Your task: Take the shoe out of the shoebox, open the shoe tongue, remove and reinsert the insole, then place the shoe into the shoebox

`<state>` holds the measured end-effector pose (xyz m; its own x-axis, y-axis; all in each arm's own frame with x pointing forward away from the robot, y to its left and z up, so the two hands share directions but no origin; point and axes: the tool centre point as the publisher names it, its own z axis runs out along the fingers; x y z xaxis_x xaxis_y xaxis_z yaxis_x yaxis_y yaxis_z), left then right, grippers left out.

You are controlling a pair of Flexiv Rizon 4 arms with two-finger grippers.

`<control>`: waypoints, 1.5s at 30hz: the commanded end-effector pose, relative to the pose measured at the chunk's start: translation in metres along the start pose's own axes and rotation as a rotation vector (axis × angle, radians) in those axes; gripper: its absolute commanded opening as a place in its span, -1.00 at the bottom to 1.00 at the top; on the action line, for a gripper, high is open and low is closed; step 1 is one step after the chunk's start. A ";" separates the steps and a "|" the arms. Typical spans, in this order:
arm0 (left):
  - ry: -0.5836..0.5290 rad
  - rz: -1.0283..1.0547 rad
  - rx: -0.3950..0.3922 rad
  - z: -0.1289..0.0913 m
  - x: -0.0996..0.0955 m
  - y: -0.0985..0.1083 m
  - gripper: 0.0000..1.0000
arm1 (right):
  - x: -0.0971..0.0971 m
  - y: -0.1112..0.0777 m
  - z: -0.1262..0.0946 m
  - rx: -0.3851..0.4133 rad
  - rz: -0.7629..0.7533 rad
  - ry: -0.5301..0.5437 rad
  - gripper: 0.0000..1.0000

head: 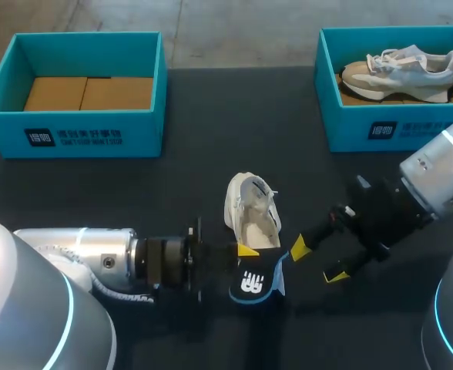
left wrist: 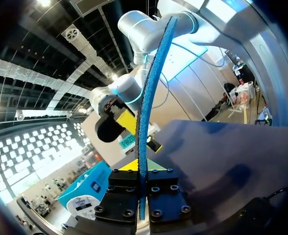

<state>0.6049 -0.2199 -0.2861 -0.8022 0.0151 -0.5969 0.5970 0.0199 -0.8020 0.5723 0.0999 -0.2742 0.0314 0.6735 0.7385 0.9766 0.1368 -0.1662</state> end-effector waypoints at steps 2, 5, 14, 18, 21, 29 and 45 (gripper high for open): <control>0.008 -0.007 -0.007 0.006 -0.001 0.005 -1.00 | 0.000 -0.001 0.001 -0.003 0.000 -0.001 1.00; 0.010 -0.009 -0.011 0.006 -0.002 0.007 -1.00 | 0.000 -0.001 0.001 -0.003 0.000 -0.001 1.00; 0.006 0.000 -0.038 0.007 -0.002 0.013 -1.00 | 0.000 -0.001 0.001 -0.003 0.000 -0.001 1.00; 0.005 0.003 -0.038 0.007 -0.003 0.015 -1.00 | 0.000 -0.001 0.001 -0.003 0.000 -0.001 1.00; 0.004 0.001 -0.037 0.006 -0.003 0.019 -1.00 | 0.000 -0.001 0.001 -0.003 0.000 -0.001 1.00; 0.013 -0.004 -0.029 0.007 -0.003 0.026 -1.00 | 0.000 -0.001 0.001 -0.003 0.000 -0.001 1.00; 0.024 0.012 -0.024 0.006 -0.004 0.042 -1.00 | 0.000 -0.001 0.001 -0.003 0.000 -0.001 1.00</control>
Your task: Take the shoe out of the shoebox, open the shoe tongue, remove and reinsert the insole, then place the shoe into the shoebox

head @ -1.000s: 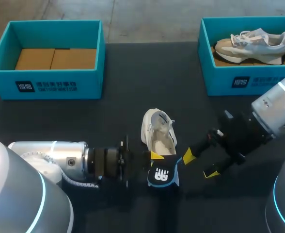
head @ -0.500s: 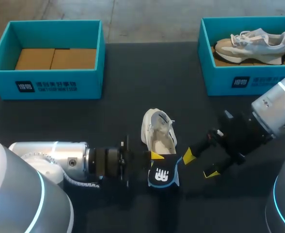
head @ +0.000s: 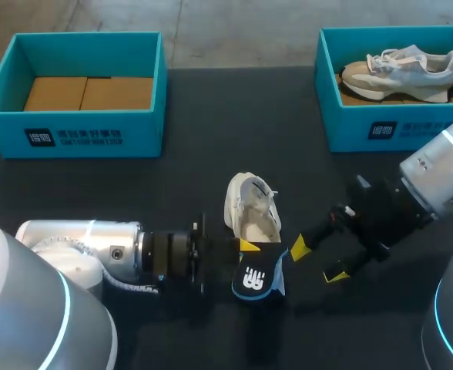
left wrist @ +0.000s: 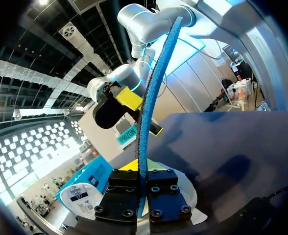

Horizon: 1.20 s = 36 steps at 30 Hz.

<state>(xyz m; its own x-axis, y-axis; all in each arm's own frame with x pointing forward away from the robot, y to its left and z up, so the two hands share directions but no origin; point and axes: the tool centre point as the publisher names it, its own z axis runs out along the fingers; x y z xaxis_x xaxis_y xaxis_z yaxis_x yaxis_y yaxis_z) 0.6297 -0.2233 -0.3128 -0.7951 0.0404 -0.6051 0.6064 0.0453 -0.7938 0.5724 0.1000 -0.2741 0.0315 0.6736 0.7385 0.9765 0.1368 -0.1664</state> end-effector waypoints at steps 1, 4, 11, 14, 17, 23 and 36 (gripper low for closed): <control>-0.002 0.000 0.001 0.002 -0.001 0.006 -1.00 | 0.000 -0.001 0.001 -0.004 0.000 -0.001 1.00; -0.003 -0.002 -0.002 0.003 -0.001 0.009 -1.00 | 0.000 -0.001 0.001 -0.004 0.000 -0.001 1.00; -0.005 -0.005 -0.008 0.003 -0.003 0.012 -1.00 | 0.000 -0.001 0.001 -0.004 0.000 -0.001 1.00; -0.006 -0.008 -0.013 0.004 -0.003 0.015 -1.00 | 0.000 -0.001 0.001 -0.004 0.000 -0.001 1.00; -0.006 -0.011 -0.019 0.004 -0.002 0.017 -1.00 | 0.000 -0.001 0.001 -0.004 0.000 -0.001 1.00; -0.009 -0.013 -0.031 0.003 -0.002 0.019 -1.00 | 0.000 -0.001 0.001 -0.004 0.000 -0.001 1.00; -0.024 -0.018 -0.062 0.002 0.001 0.025 -1.00 | 0.000 -0.001 0.001 -0.004 0.000 -0.001 1.00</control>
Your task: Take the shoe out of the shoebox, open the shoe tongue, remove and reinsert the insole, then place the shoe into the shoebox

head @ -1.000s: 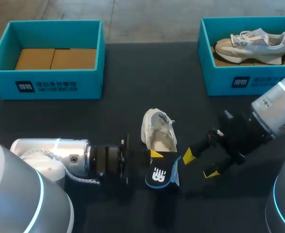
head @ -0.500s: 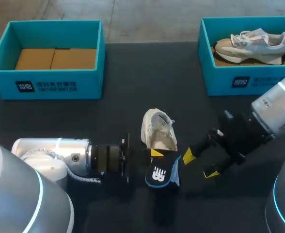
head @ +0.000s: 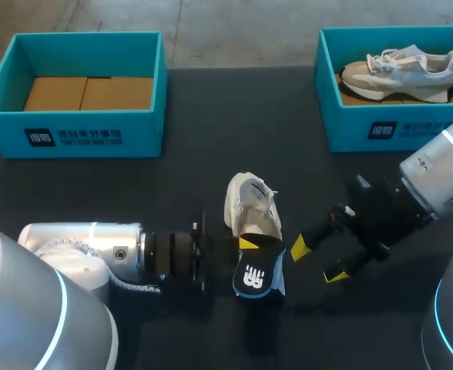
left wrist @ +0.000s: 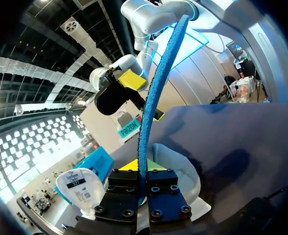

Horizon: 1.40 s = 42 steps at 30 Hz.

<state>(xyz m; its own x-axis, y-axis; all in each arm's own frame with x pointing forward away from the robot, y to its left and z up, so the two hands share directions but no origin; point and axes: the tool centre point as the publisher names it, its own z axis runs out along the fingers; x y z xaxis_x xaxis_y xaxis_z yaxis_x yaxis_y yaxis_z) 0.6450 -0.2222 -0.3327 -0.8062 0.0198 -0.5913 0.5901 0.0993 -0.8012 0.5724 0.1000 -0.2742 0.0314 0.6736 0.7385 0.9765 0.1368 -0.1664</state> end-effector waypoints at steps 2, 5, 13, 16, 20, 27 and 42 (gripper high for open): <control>-0.009 0.000 -0.015 0.002 0.001 0.001 -1.00 | 0.000 -0.001 0.001 -0.004 0.000 -0.001 1.00; -0.015 -0.003 -0.022 0.002 0.001 0.002 -1.00 | 0.000 -0.001 0.001 -0.004 0.000 -0.001 1.00; -0.021 -0.007 -0.036 0.004 0.001 0.004 -1.00 | 0.000 -0.001 0.001 -0.004 0.000 -0.001 1.00; -0.022 -0.010 -0.043 0.005 0.001 0.006 -1.00 | 0.000 -0.001 0.001 -0.004 0.000 -0.001 1.00; -0.024 -0.013 -0.051 0.006 -0.001 0.010 -1.00 | 0.000 -0.001 0.001 -0.004 0.000 -0.001 1.00; -0.026 -0.022 -0.060 0.006 -0.003 0.018 -1.00 | 0.000 -0.001 0.001 -0.004 0.000 -0.001 1.00; -0.030 -0.027 -0.076 0.003 -0.006 0.031 -1.00 | 0.000 -0.001 0.001 -0.004 0.000 -0.001 1.00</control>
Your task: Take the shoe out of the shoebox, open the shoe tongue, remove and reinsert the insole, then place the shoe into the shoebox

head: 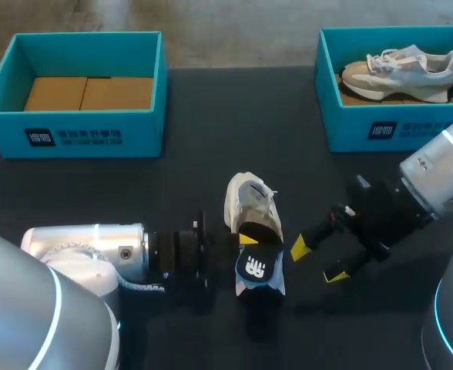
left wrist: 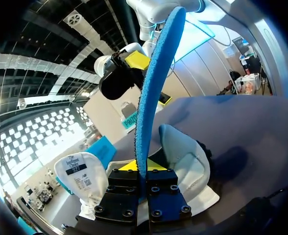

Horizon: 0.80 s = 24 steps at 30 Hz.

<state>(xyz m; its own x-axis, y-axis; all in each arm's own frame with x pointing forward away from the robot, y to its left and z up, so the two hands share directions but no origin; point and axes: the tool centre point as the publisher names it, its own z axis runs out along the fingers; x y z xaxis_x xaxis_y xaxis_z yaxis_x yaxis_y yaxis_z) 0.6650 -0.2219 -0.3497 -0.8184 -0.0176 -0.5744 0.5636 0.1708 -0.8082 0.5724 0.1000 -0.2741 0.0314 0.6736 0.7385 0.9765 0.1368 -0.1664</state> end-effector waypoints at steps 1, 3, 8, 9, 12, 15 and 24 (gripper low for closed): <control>0.007 -0.003 -0.005 0.002 -0.001 0.006 -1.00 | 0.000 -0.001 0.001 -0.004 0.000 -0.001 1.00; 0.013 -0.003 -0.007 0.001 -0.001 0.006 -1.00 | 0.000 -0.001 0.001 -0.004 0.000 -0.001 1.00; 0.023 -0.003 0.004 0.001 -0.001 0.002 -1.00 | 0.000 -0.001 0.001 -0.004 0.000 -0.001 1.00; 0.027 -0.003 0.007 0.001 0.000 0.001 -1.00 | 0.000 -0.001 0.001 -0.004 0.000 -0.001 1.00; 0.035 0.000 0.013 0.001 0.000 -0.002 -1.00 | 0.000 -0.001 0.001 -0.004 0.000 -0.001 1.00; 0.041 0.005 0.016 0.002 0.001 -0.004 -1.00 | 0.000 -0.001 0.001 -0.004 0.000 -0.001 1.00; 0.059 0.019 0.013 0.003 0.003 -0.007 -1.00 | 0.000 -0.001 0.001 -0.004 0.000 -0.001 1.00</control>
<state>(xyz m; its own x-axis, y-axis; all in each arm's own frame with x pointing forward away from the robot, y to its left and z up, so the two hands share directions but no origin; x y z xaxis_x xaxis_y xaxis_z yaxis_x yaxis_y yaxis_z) 0.6600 -0.2248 -0.3461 -0.8119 0.0381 -0.5825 0.5808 0.1532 -0.7995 0.5724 0.1000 -0.2742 0.0315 0.6735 0.7385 0.9765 0.1368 -0.1664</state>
